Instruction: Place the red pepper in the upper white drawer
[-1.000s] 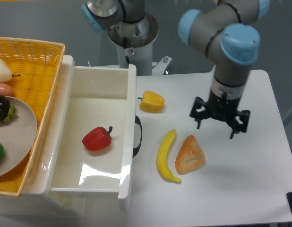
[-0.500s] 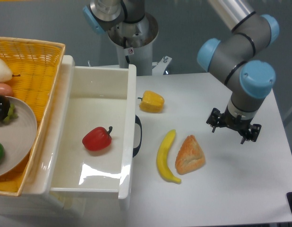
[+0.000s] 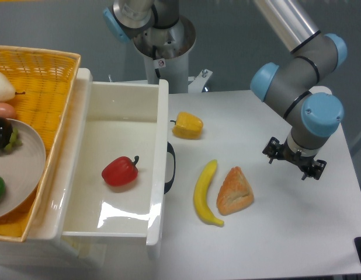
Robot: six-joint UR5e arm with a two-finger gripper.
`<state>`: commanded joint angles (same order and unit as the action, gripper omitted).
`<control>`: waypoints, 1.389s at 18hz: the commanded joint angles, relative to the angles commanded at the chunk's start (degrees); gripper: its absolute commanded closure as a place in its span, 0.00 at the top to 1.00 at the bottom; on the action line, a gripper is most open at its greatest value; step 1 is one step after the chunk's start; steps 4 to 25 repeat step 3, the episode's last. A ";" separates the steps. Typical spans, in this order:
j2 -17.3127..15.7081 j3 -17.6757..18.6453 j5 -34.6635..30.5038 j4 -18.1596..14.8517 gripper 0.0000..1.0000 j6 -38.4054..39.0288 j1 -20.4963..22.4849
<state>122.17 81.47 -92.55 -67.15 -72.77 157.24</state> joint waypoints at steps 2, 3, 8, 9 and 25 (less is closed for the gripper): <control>0.00 0.00 0.00 0.00 1.00 0.00 0.00; 0.00 0.00 0.00 0.00 1.00 0.09 0.00; 0.00 0.00 0.00 0.00 1.00 0.09 0.00; 0.00 0.00 0.00 0.00 1.00 0.09 0.00; 0.00 0.00 0.00 0.00 1.00 0.09 0.00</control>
